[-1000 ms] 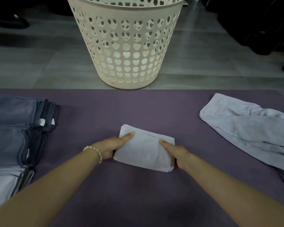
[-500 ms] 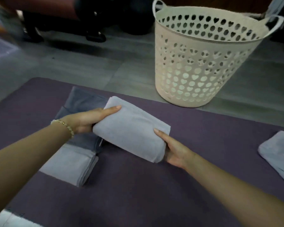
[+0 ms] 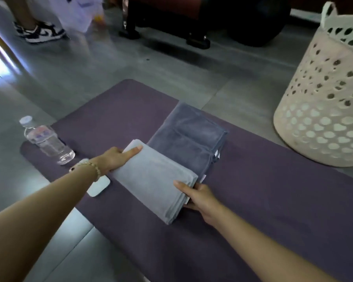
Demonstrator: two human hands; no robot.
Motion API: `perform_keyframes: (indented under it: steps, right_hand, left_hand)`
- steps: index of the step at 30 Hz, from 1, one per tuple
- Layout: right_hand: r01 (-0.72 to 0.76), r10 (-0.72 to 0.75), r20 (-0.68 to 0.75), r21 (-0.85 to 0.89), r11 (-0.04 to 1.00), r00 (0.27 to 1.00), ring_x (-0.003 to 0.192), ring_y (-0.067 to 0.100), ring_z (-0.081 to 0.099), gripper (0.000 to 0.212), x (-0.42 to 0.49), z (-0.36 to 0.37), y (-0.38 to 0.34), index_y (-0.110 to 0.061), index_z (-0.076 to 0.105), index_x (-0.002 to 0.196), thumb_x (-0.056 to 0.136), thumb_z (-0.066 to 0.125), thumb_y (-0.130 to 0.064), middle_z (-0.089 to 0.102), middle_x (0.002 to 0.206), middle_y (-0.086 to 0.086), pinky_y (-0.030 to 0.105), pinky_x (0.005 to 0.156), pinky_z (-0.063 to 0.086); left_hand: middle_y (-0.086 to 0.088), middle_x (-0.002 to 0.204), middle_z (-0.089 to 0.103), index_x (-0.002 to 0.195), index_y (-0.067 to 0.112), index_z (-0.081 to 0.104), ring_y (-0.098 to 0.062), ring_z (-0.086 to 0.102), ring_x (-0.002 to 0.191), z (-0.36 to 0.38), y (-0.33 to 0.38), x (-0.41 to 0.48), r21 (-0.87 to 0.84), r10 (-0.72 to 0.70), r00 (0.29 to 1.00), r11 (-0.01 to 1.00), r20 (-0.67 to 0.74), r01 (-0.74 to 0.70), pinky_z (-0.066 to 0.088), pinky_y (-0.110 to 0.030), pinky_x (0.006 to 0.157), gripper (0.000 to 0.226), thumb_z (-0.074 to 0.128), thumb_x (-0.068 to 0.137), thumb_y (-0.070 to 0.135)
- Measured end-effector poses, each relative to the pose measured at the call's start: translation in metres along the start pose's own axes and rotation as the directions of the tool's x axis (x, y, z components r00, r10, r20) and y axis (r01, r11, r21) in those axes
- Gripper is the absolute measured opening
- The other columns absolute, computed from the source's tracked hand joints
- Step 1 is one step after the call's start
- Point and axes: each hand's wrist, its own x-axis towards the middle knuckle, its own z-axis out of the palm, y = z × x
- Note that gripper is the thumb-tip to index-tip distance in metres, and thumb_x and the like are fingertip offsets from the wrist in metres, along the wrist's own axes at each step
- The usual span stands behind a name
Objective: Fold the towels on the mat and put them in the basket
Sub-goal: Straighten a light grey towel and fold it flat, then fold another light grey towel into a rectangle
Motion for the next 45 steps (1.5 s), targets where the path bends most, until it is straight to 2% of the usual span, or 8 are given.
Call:
perform_keyframes:
  steps: [3, 7, 10, 14, 22, 27, 34, 45]
  right_hand:
    - [-0.023, 0.027, -0.112, 0.041, 0.999, 0.993, 0.077, 0.009, 0.068, 0.029, 0.009, 0.004, 0.024, -0.01, 0.066, 0.108, 0.082, 0.073, -0.021, 0.073, 0.094, 0.001, 0.02, 0.059, 0.054]
    - [-0.009, 0.017, -0.203, 0.043, 0.999, 0.979, 0.089, 0.016, 0.07, 0.033, 0.019, 0.002, 0.039, -0.009, 0.068, 0.104, 0.079, 0.076, -0.028, 0.074, 0.095, 0.002, 0.023, 0.068, 0.054]
    - [-0.043, 0.054, -0.184, 0.062, 0.997, 0.981, 0.08, 0.014, 0.069, 0.021, 0.022, 0.003, 0.033, -0.011, 0.067, 0.096, 0.081, 0.074, -0.023, 0.073, 0.092, 0.003, 0.02, 0.059, 0.054]
    - [-0.058, 0.068, -0.147, 0.073, 0.996, 0.987, 0.082, 0.012, 0.067, 0.021, 0.022, 0.001, 0.031, -0.013, 0.065, 0.098, 0.082, 0.073, -0.023, 0.071, 0.1, 0.005, 0.02, 0.06, 0.057]
    - [-0.018, 0.016, -0.098, -0.018, 1.0, 0.995, 0.1, 0.011, 0.061, 0.04, 0.006, -0.034, 0.021, -0.017, 0.055, 0.121, 0.086, 0.068, -0.03, 0.061, 0.126, 0.003, 0.027, 0.087, 0.049]
    - [0.029, -0.096, -0.24, -0.268, 0.963, 0.966, 0.129, 0.013, 0.043, 0.064, -0.02, -0.131, 0.014, -0.018, 0.039, 0.141, 0.086, 0.066, -0.036, 0.043, 0.144, 0.002, 0.022, 0.098, 0.035]
    - [-0.187, -0.317, -0.532, -0.692, 0.698, 0.786, 0.146, 0.017, 0.015, 0.077, -0.142, -0.334, 0.041, -0.017, 0.022, 0.15, 0.089, 0.063, -0.039, 0.017, 0.158, 0.004, 0.028, 0.117, 0.015]
    - [-0.487, -0.108, -0.936, -0.269, 0.831, 0.334, 0.142, 0.024, 0.026, 0.079, -0.375, -0.54, 0.177, -0.017, 0.026, 0.148, 0.085, 0.067, -0.039, 0.018, 0.157, 0.003, 0.037, 0.113, 0.026]
  left_hand:
    - [-0.008, 0.117, 0.061, 0.114, 0.003, 0.061, -0.024, 0.058, 0.1, 0.028, -0.023, 0.019, -0.05, 0.0, 0.999, 0.999, -0.033, -0.002, 0.041, -0.03, 0.084, 0.076, 0.055, 0.078, 0.069]
    - [-0.002, 0.08, 0.061, 0.07, 0.011, 0.058, -0.018, 0.055, 0.074, 0.045, -0.02, 0.033, -0.073, 0.051, 0.995, 0.996, -0.091, -0.057, 0.039, -0.029, 0.075, 0.05, 0.059, 0.081, 0.06]
    - [0.003, 0.065, 0.048, 0.064, 0.014, 0.05, -0.018, 0.049, 0.067, 0.047, -0.022, 0.04, -0.06, 0.05, 0.988, 0.996, -0.148, -0.06, 0.036, -0.029, 0.072, 0.048, 0.061, 0.081, 0.058]
    - [0.001, 0.071, 0.055, 0.074, 0.012, 0.056, -0.025, 0.056, 0.078, 0.049, -0.023, 0.038, 0.063, 0.139, 0.971, 0.99, -0.193, -0.129, 0.04, -0.032, 0.073, 0.048, 0.059, 0.081, 0.06]
    - [-0.01, 0.135, 0.045, 0.134, 0.007, 0.042, -0.028, 0.041, 0.125, 0.067, 0.017, 0.007, 0.197, 0.442, 0.821, 0.897, -0.36, -0.396, 0.037, -0.043, 0.104, 0.064, 0.056, 0.088, 0.05]
    - [-0.008, 0.133, 0.049, 0.133, 0.009, 0.046, -0.025, 0.041, 0.125, 0.134, 0.085, -0.025, 0.319, 0.707, 0.683, 0.7, -0.183, -0.639, 0.033, -0.035, 0.104, 0.051, 0.053, 0.093, 0.039]
    - [-0.008, 0.146, 0.04, 0.144, 0.011, 0.035, -0.026, 0.035, 0.134, 0.312, 0.155, -0.081, 0.415, 0.758, 0.595, 0.467, 0.268, -0.781, 0.026, -0.034, 0.112, 0.061, 0.046, 0.095, 0.046]
    - [-0.003, 0.15, 0.032, 0.146, 0.014, 0.03, -0.022, 0.029, 0.138, 0.564, 0.231, -0.219, 0.218, 0.658, 0.371, 0.305, 0.655, -0.927, 0.029, -0.036, 0.111, 0.062, 0.041, 0.096, 0.049]
